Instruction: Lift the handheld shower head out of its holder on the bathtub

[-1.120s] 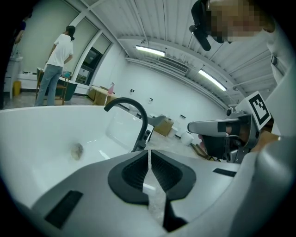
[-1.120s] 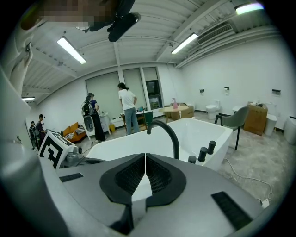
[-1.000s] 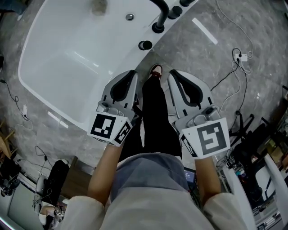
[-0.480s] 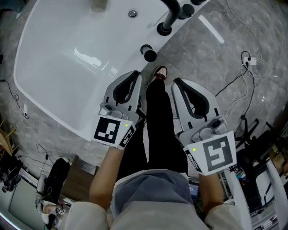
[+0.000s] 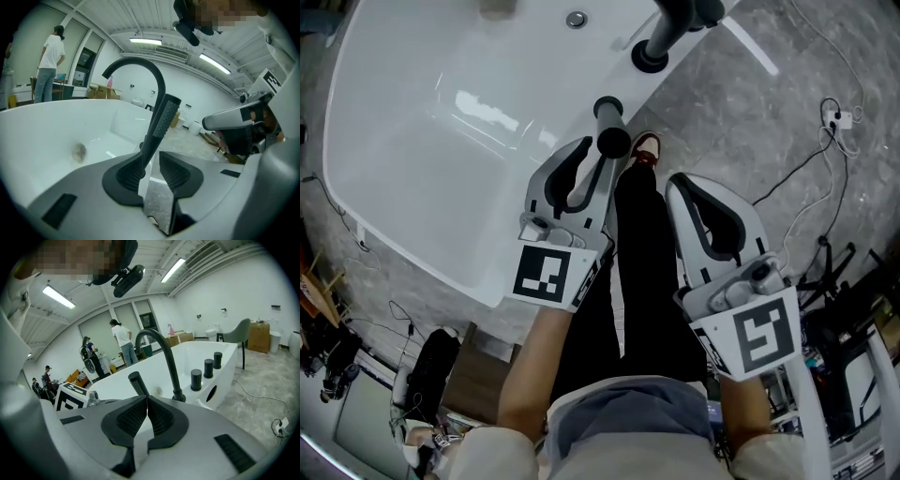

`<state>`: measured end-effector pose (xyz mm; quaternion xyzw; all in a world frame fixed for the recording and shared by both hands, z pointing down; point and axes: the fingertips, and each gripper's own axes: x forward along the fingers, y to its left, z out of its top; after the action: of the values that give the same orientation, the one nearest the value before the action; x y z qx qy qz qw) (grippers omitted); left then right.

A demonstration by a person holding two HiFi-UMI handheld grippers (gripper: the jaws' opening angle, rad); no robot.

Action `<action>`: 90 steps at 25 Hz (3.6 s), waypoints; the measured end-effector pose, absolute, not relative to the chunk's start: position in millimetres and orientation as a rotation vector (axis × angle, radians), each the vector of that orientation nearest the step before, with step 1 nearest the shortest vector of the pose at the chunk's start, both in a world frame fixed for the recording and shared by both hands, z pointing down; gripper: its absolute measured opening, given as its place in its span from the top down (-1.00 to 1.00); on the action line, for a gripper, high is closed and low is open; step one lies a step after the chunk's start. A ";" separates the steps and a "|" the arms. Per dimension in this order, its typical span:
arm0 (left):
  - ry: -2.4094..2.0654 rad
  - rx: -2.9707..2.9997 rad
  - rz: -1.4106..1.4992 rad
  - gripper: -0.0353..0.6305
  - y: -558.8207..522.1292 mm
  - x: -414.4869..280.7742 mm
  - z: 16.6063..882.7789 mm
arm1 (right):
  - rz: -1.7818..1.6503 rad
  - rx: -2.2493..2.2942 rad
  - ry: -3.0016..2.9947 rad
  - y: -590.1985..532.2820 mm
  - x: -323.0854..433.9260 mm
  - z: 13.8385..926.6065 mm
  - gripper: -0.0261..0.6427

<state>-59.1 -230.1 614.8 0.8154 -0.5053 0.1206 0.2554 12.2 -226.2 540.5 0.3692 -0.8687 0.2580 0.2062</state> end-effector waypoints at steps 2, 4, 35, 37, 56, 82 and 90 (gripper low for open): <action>-1.365 2.209 0.347 0.56 -231.6 -58.7 625.1 | 0.744 1.022 -2.421 -224.5 10.0 548.4 0.86; -1.373 2.205 0.357 0.56 -234.9 -60.5 632.3 | 0.748 1.008 -2.424 -224.9 6.8 555.4 0.86; -1.390 2.253 0.575 0.45 -268.3 -42.3 660.0 | 0.736 1.005 -2.422 -243.5 9.8 578.8 0.86; -1.398 2.240 0.567 0.45 -269.3 -43.2 660.1 | 0.735 1.009 -2.423 -243.0 9.6 577.8 0.86; -1.440 2.238 0.475 0.47 -263.4 -55.5 640.0 | 0.707 1.007 -2.433 -233.0 9.0 554.2 0.86; -1.438 2.212 0.465 0.47 -249.5 -55.7 572.9 | 0.654 1.110 -2.484 -233.9 22.0 473.0 0.86; -1.435 2.191 0.456 0.47 -242.9 -61.8 562.9 | 0.653 1.133 -2.492 -231.2 21.8 457.8 0.86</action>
<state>-61.8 -242.9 562.9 0.8001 -0.5243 0.1666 0.2391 21.8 -231.2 457.8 0.3973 -0.8736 0.2289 0.1630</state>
